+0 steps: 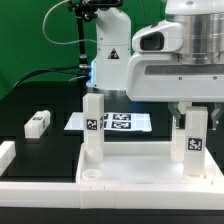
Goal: Assemble desk
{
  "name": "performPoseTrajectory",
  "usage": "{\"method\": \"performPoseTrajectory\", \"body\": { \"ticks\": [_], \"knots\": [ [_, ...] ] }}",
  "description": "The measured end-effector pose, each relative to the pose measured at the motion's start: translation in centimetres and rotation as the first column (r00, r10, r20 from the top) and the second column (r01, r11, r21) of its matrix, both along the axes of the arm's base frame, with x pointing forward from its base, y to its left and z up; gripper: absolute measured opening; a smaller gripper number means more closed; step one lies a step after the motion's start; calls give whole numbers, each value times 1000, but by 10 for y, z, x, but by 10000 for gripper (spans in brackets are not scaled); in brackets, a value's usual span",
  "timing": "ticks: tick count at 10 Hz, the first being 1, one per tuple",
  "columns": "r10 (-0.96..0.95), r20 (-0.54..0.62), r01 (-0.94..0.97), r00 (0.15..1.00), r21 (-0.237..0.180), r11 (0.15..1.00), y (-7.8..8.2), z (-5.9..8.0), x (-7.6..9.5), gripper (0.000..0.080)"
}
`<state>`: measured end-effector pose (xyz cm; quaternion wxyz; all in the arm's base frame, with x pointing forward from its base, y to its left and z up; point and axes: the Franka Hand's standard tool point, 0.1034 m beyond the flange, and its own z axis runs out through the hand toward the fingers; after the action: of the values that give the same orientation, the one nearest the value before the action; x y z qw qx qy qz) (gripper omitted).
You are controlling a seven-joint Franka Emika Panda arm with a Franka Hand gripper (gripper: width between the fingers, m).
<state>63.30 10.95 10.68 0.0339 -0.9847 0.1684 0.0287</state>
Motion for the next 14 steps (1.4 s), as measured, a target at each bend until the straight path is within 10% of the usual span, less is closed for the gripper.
{"method": "performPoseTrajectory", "body": {
  "ticks": [9,10,11,14],
  "knots": [
    [-787,-31,788,616,21,615,3,-2,8,288],
    [-793,-32,794,608,20,608,4,-2,7,288],
    [-785,-31,786,619,20,618,4,-3,7,509],
    [-475,43,475,879,9,880,14,0,7,618]
  ]
}}
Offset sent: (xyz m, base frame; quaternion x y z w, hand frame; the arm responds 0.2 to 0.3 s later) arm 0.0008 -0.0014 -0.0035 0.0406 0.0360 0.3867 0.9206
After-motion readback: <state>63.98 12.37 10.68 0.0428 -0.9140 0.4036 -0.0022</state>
